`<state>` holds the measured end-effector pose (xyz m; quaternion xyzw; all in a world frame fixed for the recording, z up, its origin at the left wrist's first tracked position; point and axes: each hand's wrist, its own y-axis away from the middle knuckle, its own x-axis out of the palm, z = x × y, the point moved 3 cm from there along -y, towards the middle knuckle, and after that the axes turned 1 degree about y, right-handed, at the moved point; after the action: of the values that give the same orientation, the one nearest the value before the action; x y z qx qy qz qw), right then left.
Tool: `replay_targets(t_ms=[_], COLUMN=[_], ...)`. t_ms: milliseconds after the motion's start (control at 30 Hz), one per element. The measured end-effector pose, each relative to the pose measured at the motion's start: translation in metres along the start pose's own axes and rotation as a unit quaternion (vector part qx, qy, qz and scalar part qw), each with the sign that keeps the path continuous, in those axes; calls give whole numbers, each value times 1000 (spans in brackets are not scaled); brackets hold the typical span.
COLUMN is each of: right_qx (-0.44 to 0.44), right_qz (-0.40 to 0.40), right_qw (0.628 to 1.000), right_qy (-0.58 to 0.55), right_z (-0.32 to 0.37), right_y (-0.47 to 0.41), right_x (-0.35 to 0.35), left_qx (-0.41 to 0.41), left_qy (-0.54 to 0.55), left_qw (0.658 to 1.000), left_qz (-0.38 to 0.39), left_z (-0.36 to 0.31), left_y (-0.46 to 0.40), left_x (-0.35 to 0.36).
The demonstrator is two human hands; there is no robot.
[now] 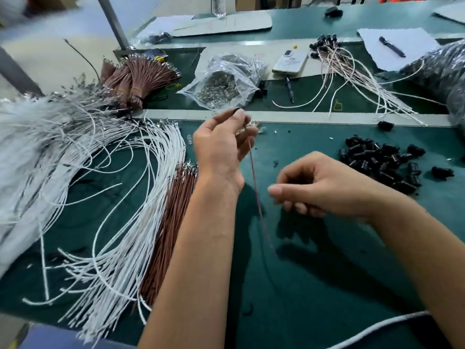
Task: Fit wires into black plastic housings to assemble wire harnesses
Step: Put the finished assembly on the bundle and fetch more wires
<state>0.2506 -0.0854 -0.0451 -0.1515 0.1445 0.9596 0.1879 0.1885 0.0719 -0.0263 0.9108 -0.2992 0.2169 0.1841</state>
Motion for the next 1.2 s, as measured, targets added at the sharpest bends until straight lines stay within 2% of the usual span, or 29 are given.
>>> replay_targets(t_ms=[67,133,233,367,467,533,667,767,933,1033,1100,1200], right_qx=[-7,-13,-25,-60,-47,-15,37,7,-53,-73,-89,-91], right_qz=[-91,-137,-142,-155,-131,-108,-91,-102,-82,-89,-103,-159], right_qw=[995,984,968,930,920,930,969,991,994,973,932,890], right_qy=[47,111,207,328,366,352,228,85,-44,-200,-337,-418], right_z=[19,43,80,112,116,115,103,101,97,92,85,70], right_y=[-33,-64,-102,-124,-132,-140,-145,-138,-122,-111,-99,-77], right_x=[18,42,92,148,164,163,142,127,108,90,70,34], left_qx=[44,88,148,170,170,167,158,166,191,182,161,84], left_qy=[-83,-134,-195,-258,-271,-264,-236,-200,-171,-180,-191,-229], left_qw=[995,984,955,913,904,909,918,929,940,948,955,969], left_qz=[-44,-79,-169,-268,-284,-278,-276,-264,-224,-191,-157,-38], left_z=[-18,-35,-65,-89,-93,-93,-92,-93,-105,-104,-95,-68], left_y=[-1,-1,-1,-2,0,-1,-4,-2,3,6,8,12], left_x=[-20,-42,-83,-128,-142,-143,-139,-128,-104,-87,-72,-40])
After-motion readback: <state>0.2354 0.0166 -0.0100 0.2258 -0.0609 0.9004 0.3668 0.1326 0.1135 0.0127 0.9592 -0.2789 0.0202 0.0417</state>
